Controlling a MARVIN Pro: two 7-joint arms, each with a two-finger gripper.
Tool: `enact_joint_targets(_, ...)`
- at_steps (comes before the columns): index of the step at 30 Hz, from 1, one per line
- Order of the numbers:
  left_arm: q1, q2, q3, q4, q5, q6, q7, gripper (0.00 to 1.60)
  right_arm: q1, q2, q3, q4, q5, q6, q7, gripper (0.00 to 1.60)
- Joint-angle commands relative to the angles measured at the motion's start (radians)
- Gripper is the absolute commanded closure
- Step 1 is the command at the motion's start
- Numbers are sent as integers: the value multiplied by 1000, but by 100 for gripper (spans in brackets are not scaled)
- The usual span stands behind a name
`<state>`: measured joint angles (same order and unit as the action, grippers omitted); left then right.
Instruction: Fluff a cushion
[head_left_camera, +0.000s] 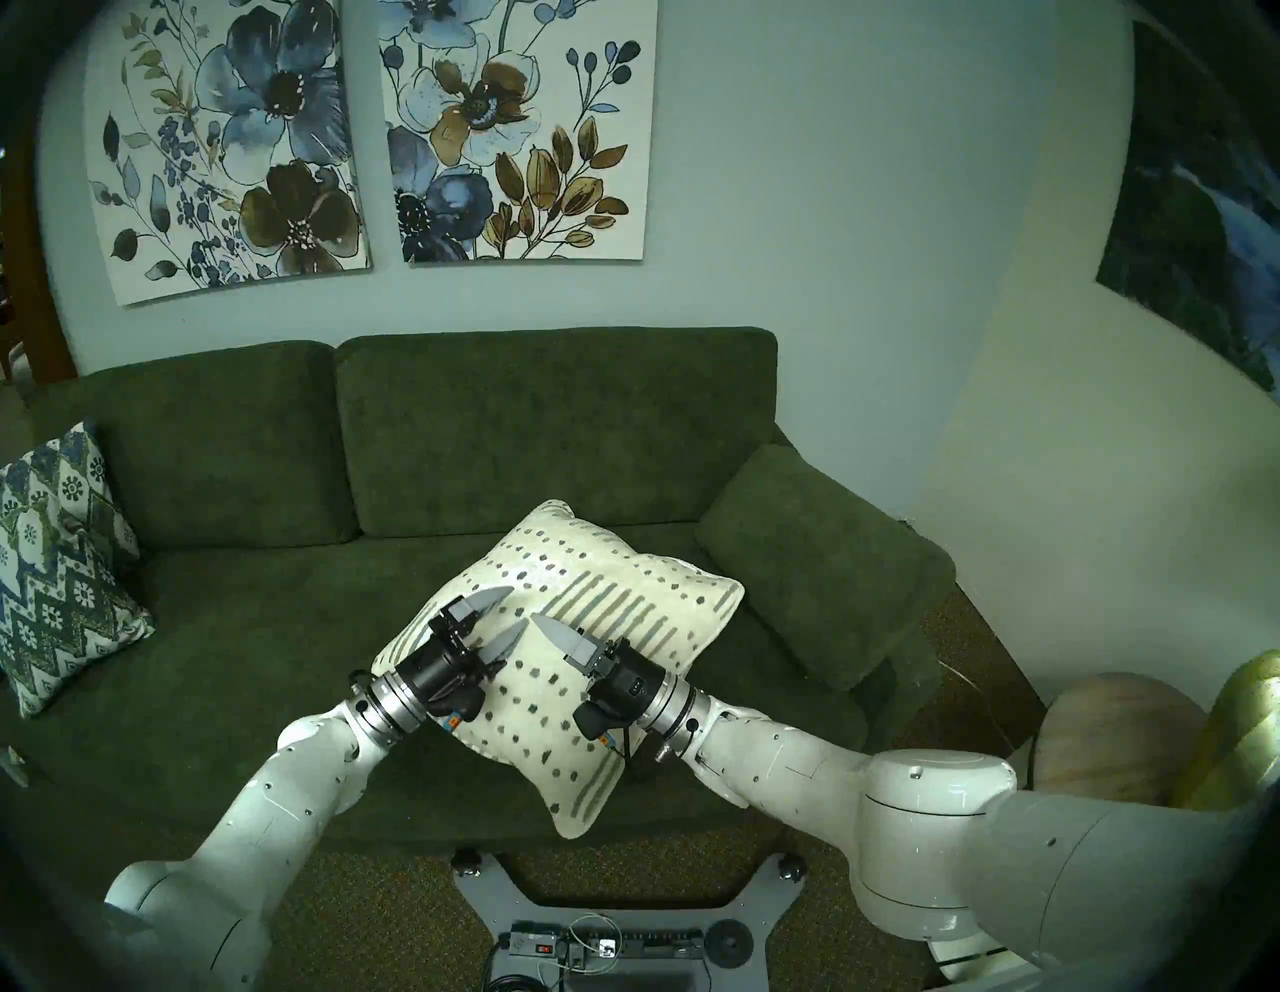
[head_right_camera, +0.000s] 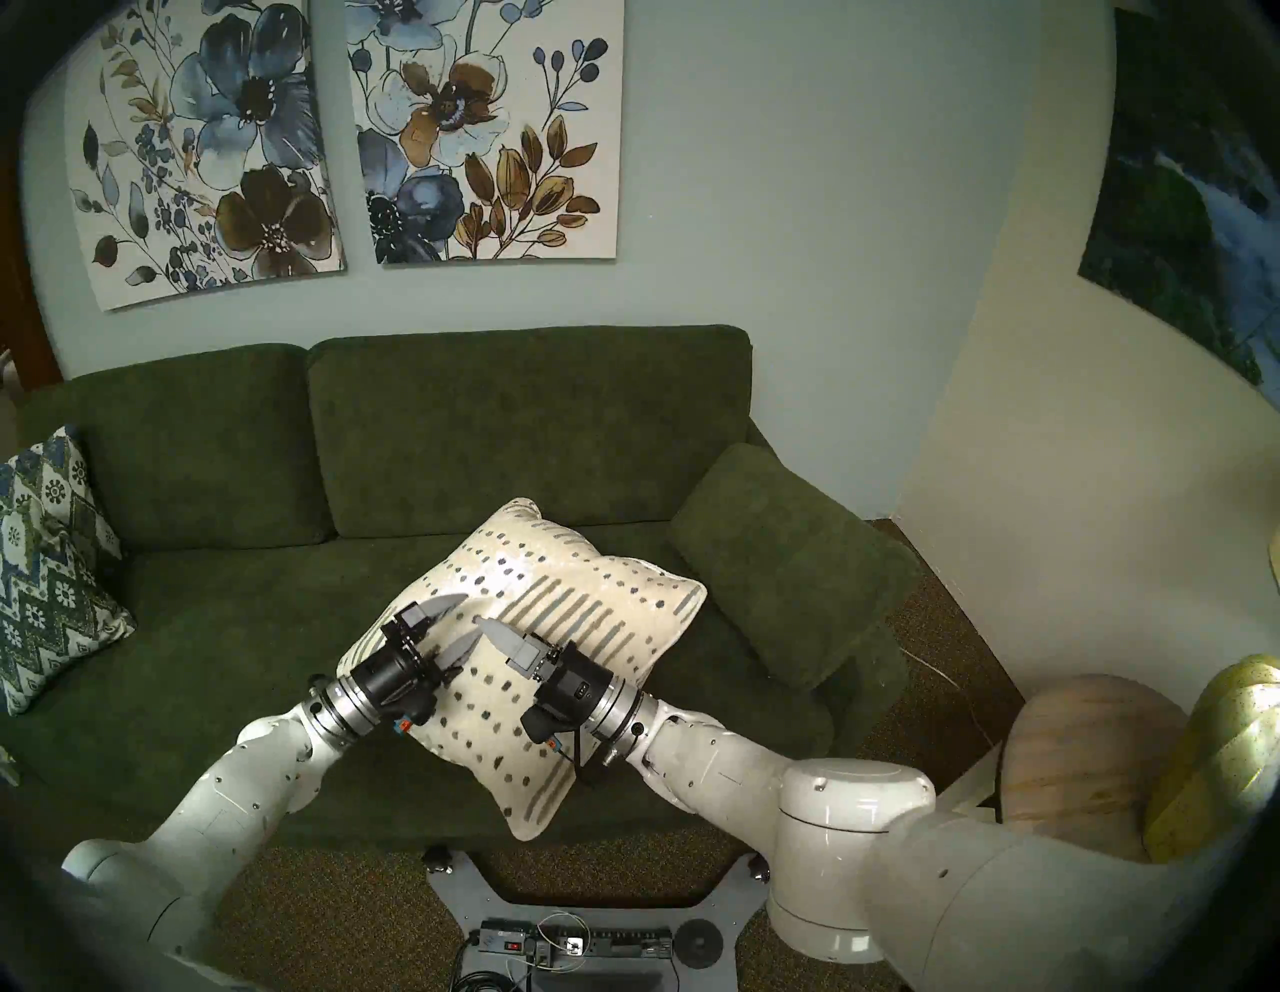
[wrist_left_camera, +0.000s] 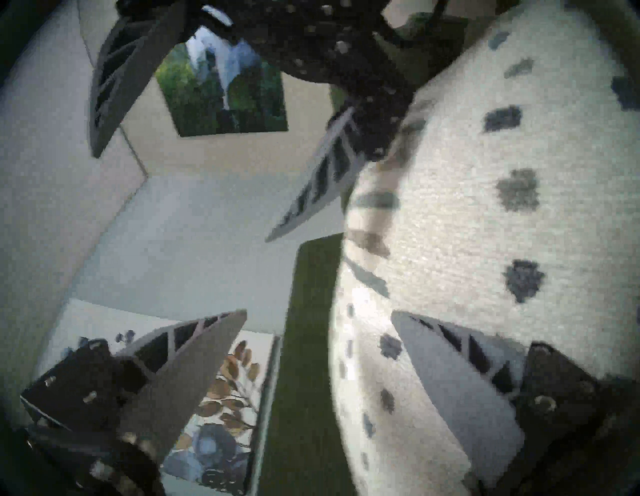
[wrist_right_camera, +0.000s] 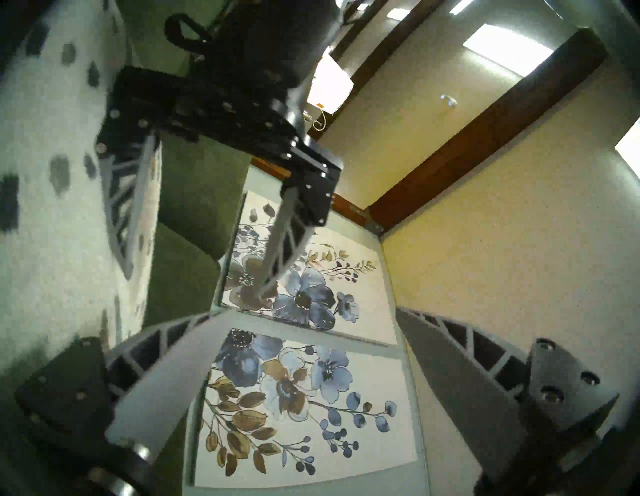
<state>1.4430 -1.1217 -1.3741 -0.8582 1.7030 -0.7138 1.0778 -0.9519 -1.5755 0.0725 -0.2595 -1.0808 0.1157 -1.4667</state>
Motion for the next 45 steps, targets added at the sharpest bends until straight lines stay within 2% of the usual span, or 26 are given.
enact_joint_targets(1,6,44,-22,-101,-9,-5,78,0,113,37,38,-9,4,30,-17,0)
enact_joint_targets(2,10,49,-24,-113,-9,-5,87,0,138,45,41,-6,3,35,-17,0)
enact_joint_targets(3,14,53,-26,-123,-9,-5,95,0,128,52,48,-7,3,37,-17,0)
enact_joint_targets(4,19,60,-28,-138,-9,-6,102,0,159,60,51,-5,2,41,-17,0)
enact_joint_targets(5,23,64,-31,-147,-10,-6,102,0,148,66,57,-5,2,43,-17,0)
enact_joint_targets(11,51,112,-65,-209,-19,-9,102,0,217,119,74,4,-2,60,-17,0)
enact_joint_targets(23,132,216,-171,-265,-44,-15,92,0,245,239,97,49,-3,81,-17,0)
enact_joint_targets(35,217,244,-214,-336,-62,-43,79,0,258,282,99,45,-12,86,-17,0)
enact_joint_targets(45,282,263,-251,-428,-90,-79,47,0,261,322,100,4,-26,90,-17,0)
